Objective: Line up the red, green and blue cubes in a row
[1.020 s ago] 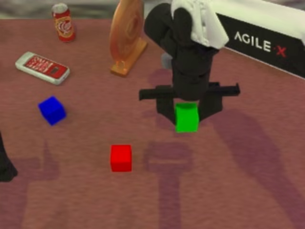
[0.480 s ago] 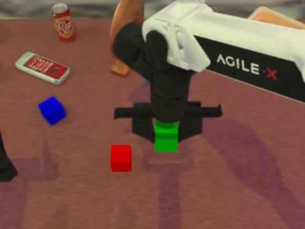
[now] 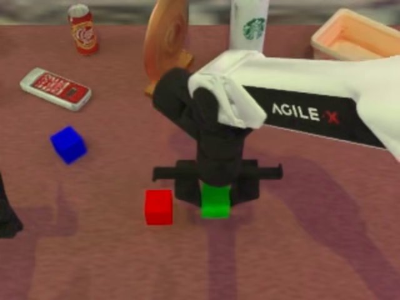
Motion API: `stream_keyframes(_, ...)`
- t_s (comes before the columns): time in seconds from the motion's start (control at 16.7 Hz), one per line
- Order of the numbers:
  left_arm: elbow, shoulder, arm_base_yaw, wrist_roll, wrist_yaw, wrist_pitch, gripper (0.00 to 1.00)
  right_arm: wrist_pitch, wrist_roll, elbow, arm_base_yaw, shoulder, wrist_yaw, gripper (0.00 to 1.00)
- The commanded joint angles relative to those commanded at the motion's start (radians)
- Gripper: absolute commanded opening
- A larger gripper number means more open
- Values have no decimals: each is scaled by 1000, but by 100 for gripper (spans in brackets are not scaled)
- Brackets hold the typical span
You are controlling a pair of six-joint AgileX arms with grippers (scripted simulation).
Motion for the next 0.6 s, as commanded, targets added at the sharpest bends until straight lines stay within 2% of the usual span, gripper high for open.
stream_keyframes(0.3, 0, 0, 0, 0, 0, 0, 100, 21, 0, -20, 2, 7, 1, 0)
stream_keyframes(0.6, 0, 0, 0, 0, 0, 0, 100, 21, 0, -20, 2, 7, 1, 38)
